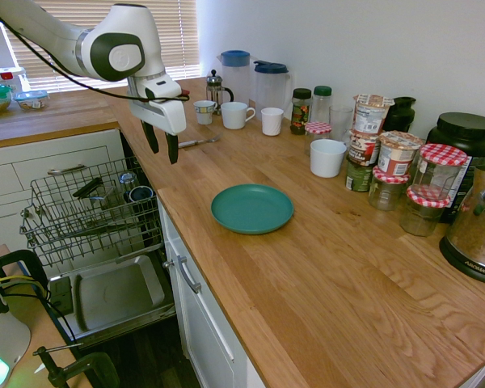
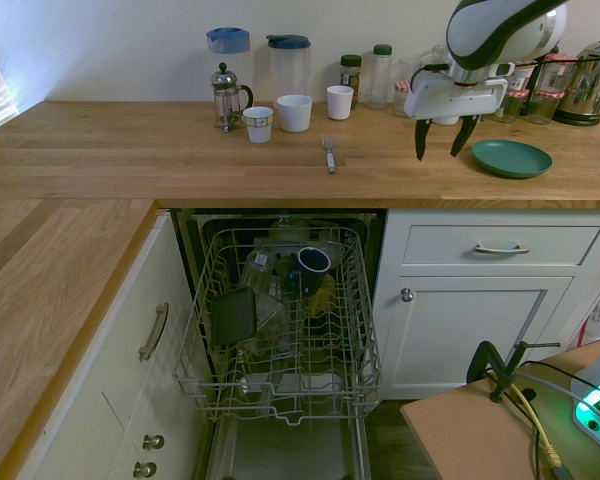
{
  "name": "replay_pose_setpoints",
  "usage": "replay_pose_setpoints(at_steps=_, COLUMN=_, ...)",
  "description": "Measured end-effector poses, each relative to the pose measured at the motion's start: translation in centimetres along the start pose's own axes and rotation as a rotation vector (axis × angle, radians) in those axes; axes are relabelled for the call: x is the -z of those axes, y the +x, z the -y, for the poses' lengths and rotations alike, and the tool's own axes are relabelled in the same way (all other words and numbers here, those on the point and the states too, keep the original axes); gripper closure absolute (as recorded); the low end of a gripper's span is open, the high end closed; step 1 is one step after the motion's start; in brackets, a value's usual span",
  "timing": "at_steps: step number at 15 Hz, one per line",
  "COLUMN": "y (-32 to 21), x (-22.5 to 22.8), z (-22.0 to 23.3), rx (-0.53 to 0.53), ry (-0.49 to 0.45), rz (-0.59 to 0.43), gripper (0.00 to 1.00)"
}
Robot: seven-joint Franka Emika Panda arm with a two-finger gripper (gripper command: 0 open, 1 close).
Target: Put the fork in the dishwasher
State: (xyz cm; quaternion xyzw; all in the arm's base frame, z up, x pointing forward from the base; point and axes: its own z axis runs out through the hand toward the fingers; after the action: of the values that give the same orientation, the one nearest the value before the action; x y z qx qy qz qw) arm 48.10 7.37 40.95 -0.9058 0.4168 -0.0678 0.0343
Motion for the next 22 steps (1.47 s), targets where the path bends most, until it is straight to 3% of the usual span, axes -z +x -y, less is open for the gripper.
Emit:
replay_pose_setpoints(at_steps=7, y=-0.8, x=-1.3, z=14.0, rx=-0.090, ry=0.014, rz=-0.041, gripper=0.00)
replay_pose_setpoints(at_steps=12, y=1.1, x=-3.9, z=21.6, rx=-0.129, ry=0.030, rz=-0.044, gripper=0.00)
replay_pose_setpoints(at_steps=16, y=2.0, x=-6.2, z=24.4, rx=-0.191, ry=0.013, rz=-0.053, gripper=0.00)
replay_pose_setpoints(at_steps=22, y=2.0, x=-8.1, z=24.4, rx=-0.257, ry=-0.036, rz=-0.045, gripper=0.00)
